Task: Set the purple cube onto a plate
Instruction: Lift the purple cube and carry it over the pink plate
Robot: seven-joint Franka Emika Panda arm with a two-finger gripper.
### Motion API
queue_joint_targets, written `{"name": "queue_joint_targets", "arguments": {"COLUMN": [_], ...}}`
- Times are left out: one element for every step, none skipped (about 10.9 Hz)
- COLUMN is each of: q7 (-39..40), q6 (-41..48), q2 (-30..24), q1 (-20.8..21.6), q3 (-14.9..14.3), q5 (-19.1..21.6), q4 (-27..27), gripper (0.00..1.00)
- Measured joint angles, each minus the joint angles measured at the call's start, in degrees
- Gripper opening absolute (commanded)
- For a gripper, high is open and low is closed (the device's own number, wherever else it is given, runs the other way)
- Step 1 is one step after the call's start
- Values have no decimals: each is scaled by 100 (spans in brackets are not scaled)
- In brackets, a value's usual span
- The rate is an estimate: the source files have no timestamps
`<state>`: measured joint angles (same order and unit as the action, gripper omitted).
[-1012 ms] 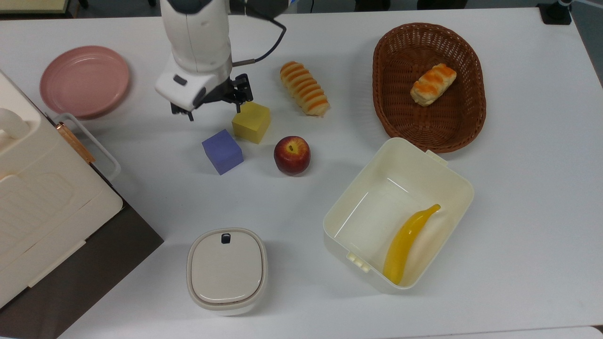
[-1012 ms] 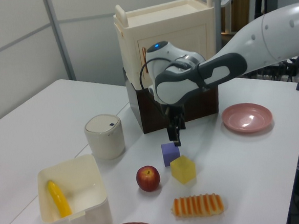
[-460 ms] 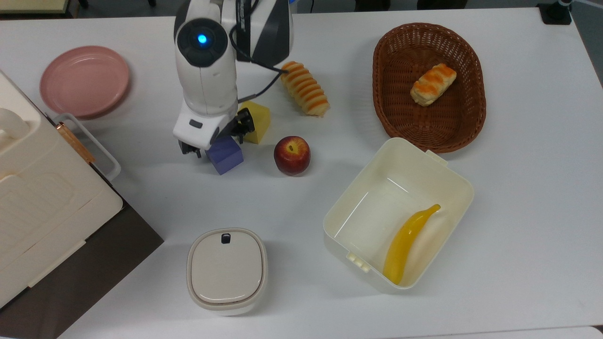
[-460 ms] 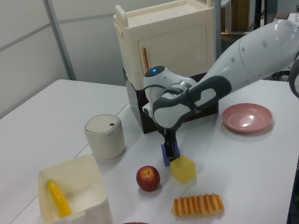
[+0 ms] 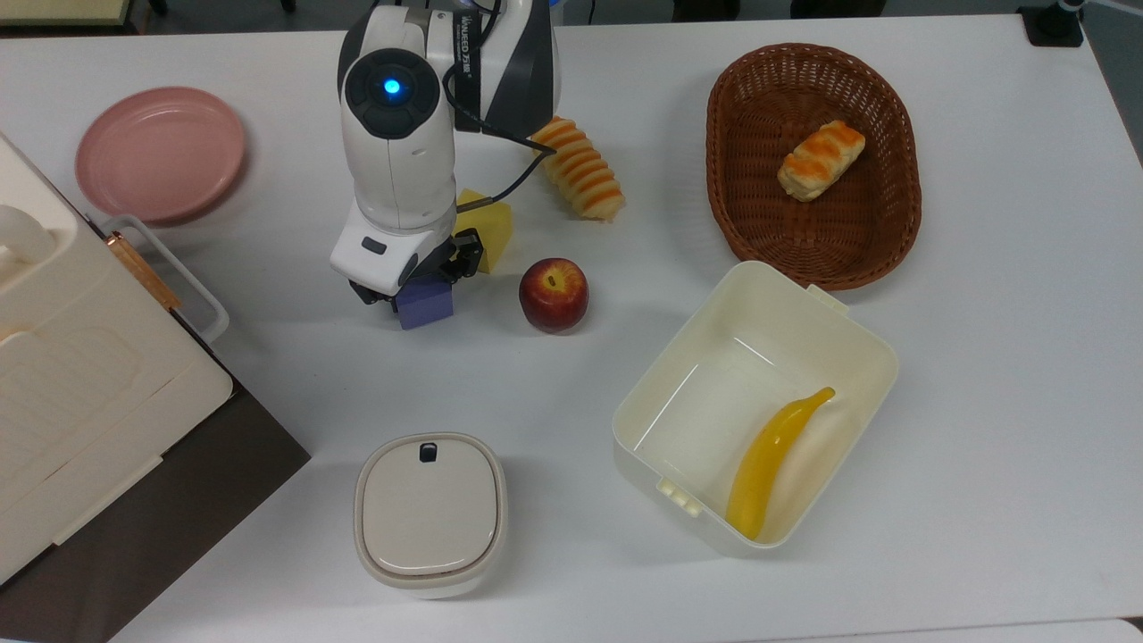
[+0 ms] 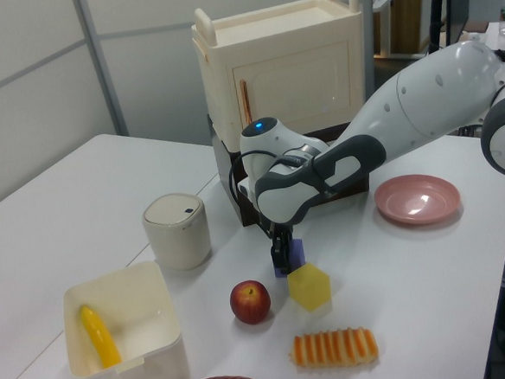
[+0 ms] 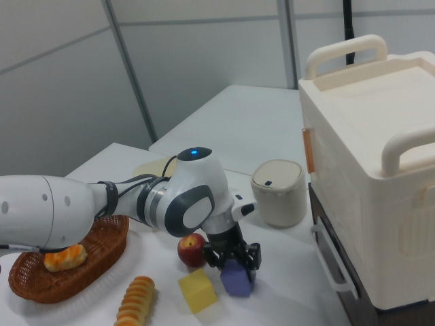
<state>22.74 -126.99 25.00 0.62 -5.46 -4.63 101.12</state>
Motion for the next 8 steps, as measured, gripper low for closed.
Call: {"name": "queue_joint_targets", "arguments": {"q7": [-10, -16, 3, 98, 268, 449, 713, 1037], "q6": [0, 6, 97, 204, 294, 320, 323, 345], "q2": [-34, -122, -277, -445, -596, -673, -689, -686], "q1": [-38, -147, -345, -587, -895, -1202, -1509, -1820], "q3": [-2, -8, -14, -23, -30, -37, -42, -47], "q5": [-2, -2, -9, -10, -10, -10, -11, -11], "q4": [-36, -65, -78, -80, -79, -68, -59, -38], "gripper": [48, 48, 48, 48, 48, 48, 48, 51]}}
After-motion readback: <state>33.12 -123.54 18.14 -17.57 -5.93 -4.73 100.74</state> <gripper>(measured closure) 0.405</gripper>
